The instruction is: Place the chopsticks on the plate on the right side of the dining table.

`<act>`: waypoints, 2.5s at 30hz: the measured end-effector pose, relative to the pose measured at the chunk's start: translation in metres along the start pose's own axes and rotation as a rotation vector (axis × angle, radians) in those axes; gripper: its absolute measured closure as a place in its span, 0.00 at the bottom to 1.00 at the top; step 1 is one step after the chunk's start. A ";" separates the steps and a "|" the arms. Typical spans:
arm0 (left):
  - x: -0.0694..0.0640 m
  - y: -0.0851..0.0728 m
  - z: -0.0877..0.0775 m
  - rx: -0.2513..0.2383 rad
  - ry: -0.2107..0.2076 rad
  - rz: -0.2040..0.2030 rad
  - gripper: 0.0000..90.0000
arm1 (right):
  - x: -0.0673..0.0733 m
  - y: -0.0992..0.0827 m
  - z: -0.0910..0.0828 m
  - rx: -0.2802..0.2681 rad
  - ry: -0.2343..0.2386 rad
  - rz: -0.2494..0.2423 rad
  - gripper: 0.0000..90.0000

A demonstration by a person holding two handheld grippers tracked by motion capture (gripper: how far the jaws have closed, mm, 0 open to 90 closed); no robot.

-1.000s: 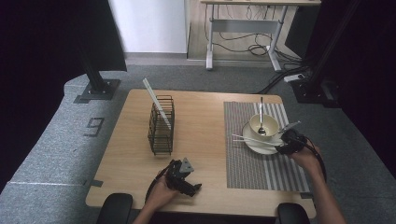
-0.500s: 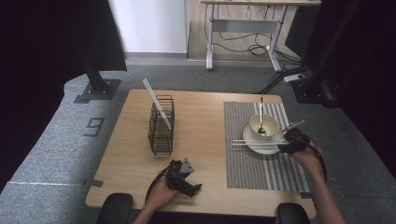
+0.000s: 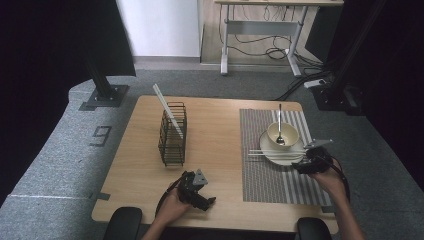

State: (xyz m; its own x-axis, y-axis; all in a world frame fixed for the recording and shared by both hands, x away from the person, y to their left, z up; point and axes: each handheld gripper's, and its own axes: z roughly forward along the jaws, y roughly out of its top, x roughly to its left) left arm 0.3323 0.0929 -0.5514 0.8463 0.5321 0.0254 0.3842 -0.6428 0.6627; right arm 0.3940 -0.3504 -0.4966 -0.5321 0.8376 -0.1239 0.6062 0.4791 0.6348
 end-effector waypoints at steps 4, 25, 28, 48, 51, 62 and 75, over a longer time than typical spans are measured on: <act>0.000 0.000 0.000 -0.002 0.002 0.002 0.00 | 0.020 0.004 -0.002 -0.080 0.038 0.007 0.02; -0.001 0.000 -0.001 -0.005 0.005 0.016 0.00 | 0.089 0.028 0.051 -0.167 0.143 -0.026 0.00; -0.001 0.000 -0.001 -0.008 0.008 0.022 0.00 | 0.090 0.029 0.057 -0.173 0.147 -0.014 0.00; -0.002 0.000 -0.001 -0.012 0.013 0.032 0.00 | 0.080 0.023 0.066 -0.140 0.084 -0.029 0.00; -0.002 0.000 -0.001 -0.012 0.013 0.031 0.00 | 0.076 0.020 0.064 -0.143 0.068 -0.016 0.00; -0.002 0.000 -0.001 -0.011 0.011 0.030 0.00 | 0.058 0.011 0.059 -0.154 0.040 0.027 0.01; -0.002 0.000 0.000 -0.010 0.010 0.031 0.00 | 0.059 0.011 0.059 -0.167 0.059 0.021 0.01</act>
State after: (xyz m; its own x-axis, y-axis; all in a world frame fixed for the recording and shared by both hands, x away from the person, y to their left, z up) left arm 0.3304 0.0918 -0.5512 0.8539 0.5176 0.0536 0.3541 -0.6535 0.6690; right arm 0.4042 -0.2801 -0.5419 -0.5573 0.8276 -0.0673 0.5133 0.4071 0.7555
